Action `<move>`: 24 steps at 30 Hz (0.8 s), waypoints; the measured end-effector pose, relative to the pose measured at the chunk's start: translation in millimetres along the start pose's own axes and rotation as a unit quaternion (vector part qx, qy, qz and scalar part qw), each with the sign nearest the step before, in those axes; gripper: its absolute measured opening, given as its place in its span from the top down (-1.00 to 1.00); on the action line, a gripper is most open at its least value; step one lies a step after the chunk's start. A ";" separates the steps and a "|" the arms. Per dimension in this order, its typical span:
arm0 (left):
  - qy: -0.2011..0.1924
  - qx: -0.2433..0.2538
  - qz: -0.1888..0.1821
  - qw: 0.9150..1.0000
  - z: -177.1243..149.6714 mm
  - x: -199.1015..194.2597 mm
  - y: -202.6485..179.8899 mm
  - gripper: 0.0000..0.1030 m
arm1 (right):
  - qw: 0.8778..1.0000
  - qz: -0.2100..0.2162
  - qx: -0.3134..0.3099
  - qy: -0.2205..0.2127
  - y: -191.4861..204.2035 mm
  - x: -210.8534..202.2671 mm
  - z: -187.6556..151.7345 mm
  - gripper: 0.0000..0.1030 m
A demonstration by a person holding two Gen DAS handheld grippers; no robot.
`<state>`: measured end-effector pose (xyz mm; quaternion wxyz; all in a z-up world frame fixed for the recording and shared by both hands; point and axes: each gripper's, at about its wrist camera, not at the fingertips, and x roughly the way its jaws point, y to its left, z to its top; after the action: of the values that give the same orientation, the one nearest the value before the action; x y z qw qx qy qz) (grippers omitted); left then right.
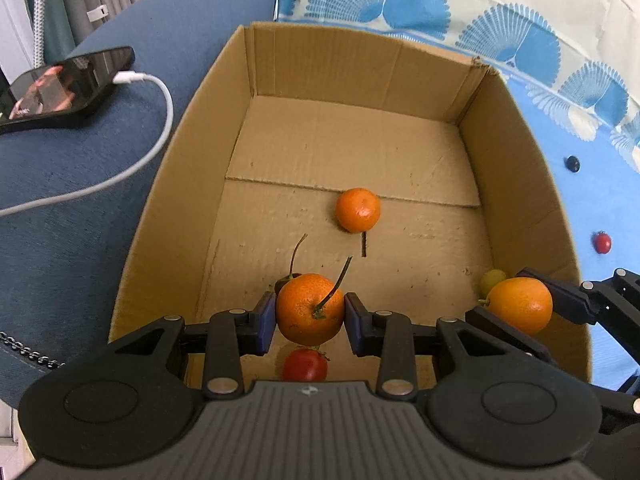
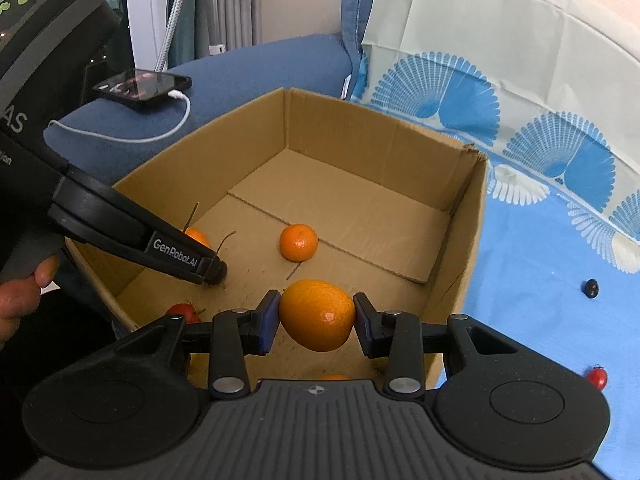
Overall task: Organize fruits
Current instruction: 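Carry the stemmed orange and the orange over the cardboard box with both grippers, then open the left gripper dropping the stemmed orange while the right releases its orange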
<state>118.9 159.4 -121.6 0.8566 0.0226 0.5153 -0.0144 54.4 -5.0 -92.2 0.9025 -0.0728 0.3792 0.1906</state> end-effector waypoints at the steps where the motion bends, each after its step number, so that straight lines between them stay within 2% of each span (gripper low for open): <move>1: 0.003 0.001 0.001 1.000 -0.5 2.9 0.1 0.22 | 1.000 0.001 0.000 0.002 -0.2 1.7 -0.6 0.21; 15: 0.027 0.005 0.014 1.000 -4.7 24.7 2.0 0.22 | 1.000 -0.004 -0.013 0.024 -1.2 21.0 -8.5 0.21; 17: 0.025 0.005 0.015 1.000 -4.4 25.7 2.2 0.16 | 1.000 -0.005 -0.017 0.023 -0.9 22.3 -8.6 0.21; 18: 0.024 0.006 0.015 1.000 -3.9 25.4 2.3 -0.15 | 1.000 -0.006 -0.020 0.022 -0.8 23.1 -8.4 0.20; 19: 0.020 0.004 0.016 1.000 -3.5 24.3 2.1 -0.70 | 1.000 -0.006 -0.021 0.023 -0.8 23.5 -8.4 0.20; 20: 0.014 0.000 0.018 1.000 -3.0 22.2 1.8 -0.91 | 0.999 -0.004 -0.022 0.023 -1.0 23.7 -8.1 0.14; 21: 0.000 -0.002 0.017 1.000 -3.3 17.2 1.2 -0.99 | 1.000 -0.002 -0.022 0.021 0.1 22.9 -7.9 0.02; 22: -0.011 0.003 0.017 1.000 -3.9 12.4 -0.4 -0.99 | 1.000 0.000 -0.021 0.019 0.6 21.1 -7.7 -0.03; 24: -0.019 0.024 0.021 0.999 -3.6 5.8 -6.1 -0.99 | 1.000 0.003 -0.022 0.016 1.2 16.4 -5.8 -0.25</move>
<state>118.1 153.4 -128.5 0.8655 0.0537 0.4979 -0.0094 60.6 -0.7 -107.9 0.8940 -0.0943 0.3895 0.2005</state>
